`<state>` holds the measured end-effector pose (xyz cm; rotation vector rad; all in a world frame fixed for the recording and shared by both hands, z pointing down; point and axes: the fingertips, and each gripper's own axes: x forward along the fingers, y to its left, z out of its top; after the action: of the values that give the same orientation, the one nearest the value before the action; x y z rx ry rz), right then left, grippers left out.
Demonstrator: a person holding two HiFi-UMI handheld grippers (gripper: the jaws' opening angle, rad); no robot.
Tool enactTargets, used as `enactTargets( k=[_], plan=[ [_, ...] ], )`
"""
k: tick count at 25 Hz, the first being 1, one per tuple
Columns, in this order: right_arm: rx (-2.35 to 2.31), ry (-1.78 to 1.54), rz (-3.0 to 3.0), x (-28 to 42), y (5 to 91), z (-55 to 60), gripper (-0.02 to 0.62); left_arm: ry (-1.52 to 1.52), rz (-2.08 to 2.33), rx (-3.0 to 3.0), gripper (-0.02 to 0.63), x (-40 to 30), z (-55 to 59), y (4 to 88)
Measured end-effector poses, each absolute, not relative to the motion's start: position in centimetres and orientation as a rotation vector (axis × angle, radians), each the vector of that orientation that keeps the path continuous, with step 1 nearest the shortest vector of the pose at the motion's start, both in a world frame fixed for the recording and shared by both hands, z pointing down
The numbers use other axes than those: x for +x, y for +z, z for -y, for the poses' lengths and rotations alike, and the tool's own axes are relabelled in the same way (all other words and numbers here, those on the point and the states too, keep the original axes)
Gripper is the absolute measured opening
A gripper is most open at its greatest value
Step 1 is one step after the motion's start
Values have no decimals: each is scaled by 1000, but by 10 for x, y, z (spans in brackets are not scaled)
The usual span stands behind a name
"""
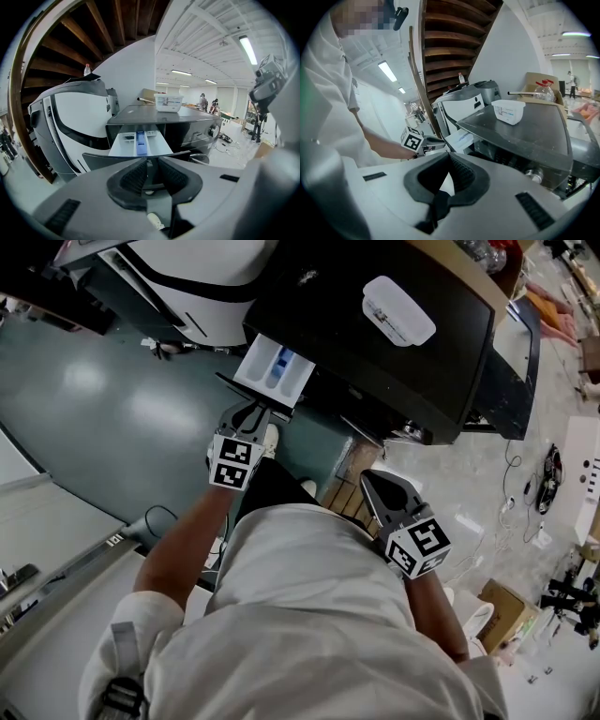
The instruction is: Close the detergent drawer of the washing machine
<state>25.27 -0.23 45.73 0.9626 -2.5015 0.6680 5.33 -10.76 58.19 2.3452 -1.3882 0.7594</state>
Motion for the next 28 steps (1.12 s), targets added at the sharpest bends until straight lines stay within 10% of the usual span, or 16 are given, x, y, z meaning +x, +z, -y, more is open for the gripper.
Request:
enactTargets(
  k=[28],
  plan=[
    [1036,684,2476,257,460,16,5,748,1343,2379,75,65,139,580]
  ],
)
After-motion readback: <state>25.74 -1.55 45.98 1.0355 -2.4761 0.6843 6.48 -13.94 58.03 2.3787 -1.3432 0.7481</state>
